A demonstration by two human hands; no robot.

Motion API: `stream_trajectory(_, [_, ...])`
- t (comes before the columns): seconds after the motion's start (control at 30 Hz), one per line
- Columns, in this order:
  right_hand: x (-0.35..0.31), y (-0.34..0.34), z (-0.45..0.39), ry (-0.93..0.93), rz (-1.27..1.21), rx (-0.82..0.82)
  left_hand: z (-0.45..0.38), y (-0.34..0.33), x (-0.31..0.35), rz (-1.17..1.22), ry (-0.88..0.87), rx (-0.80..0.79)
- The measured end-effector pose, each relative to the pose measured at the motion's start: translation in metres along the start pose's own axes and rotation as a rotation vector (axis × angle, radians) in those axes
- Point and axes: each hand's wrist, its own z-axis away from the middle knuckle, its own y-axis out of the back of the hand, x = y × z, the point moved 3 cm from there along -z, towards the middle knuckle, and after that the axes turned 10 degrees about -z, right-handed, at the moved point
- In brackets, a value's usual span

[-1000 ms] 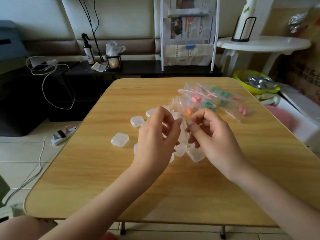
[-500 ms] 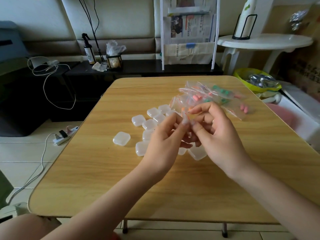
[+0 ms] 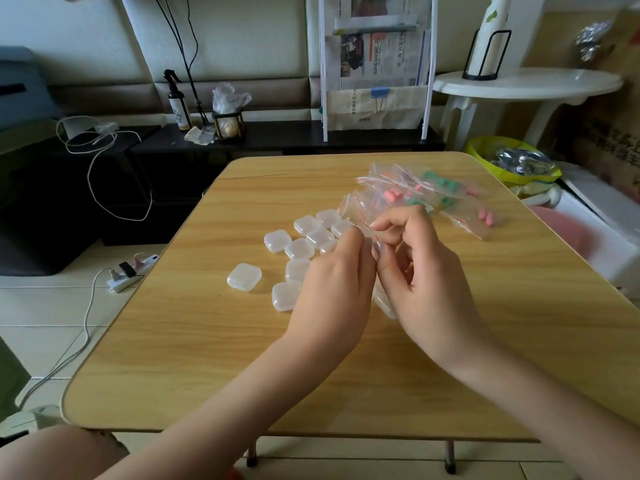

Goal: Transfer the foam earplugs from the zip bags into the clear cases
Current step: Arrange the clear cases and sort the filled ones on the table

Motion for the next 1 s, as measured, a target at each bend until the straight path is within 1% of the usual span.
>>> stream_trajectory(0.13, [-0.003, -0.001, 0.003, 0.105, 0.289, 0.010, 0.002, -0.002, 0.001, -0.044, 0.009, -0.016])
stream_trajectory(0.17, [-0.003, -0.002, 0.003, 0.119, 0.323, 0.002, 0.002, -0.002, 0.001, -0.054, 0.006, -0.022])
stream_trajectory(0.37, [-0.003, -0.006, 0.005, 0.152, 0.375, -0.022, 0.000, -0.002, -0.001, -0.151, 0.032, -0.070])
stream_trajectory(0.5, [0.000, -0.010, 0.009, 0.131, 0.413, -0.057, 0.000, -0.002, -0.002, -0.168, 0.041, -0.081])
stream_trajectory(0.57, [0.001, -0.010, 0.008, 0.140, 0.437, -0.041, 0.000, -0.003, -0.004, -0.194, 0.043, -0.083])
stream_trajectory(0.67, [0.002, -0.004, 0.001, 0.161, 0.447, 0.000, 0.001, -0.003, -0.003, -0.265, -0.039, -0.012])
stream_trajectory(0.73, [0.002, 0.002, -0.004, 0.157, 0.432, 0.010, 0.003, -0.004, -0.002, -0.290, -0.077, -0.007])
stream_trajectory(0.83, [0.003, 0.007, -0.007, 0.163, 0.475, -0.036, -0.001, -0.001, -0.004, -0.294, -0.081, 0.003])
stream_trajectory(0.93, [0.004, 0.008, -0.009, 0.168, 0.552, -0.133, -0.009, 0.008, -0.008, -0.262, -0.038, 0.054])
stream_trajectory(1.0, [0.003, 0.008, -0.010, 0.114, 0.536, -0.195, -0.008, 0.012, -0.004, -0.243, -0.087, 0.082])
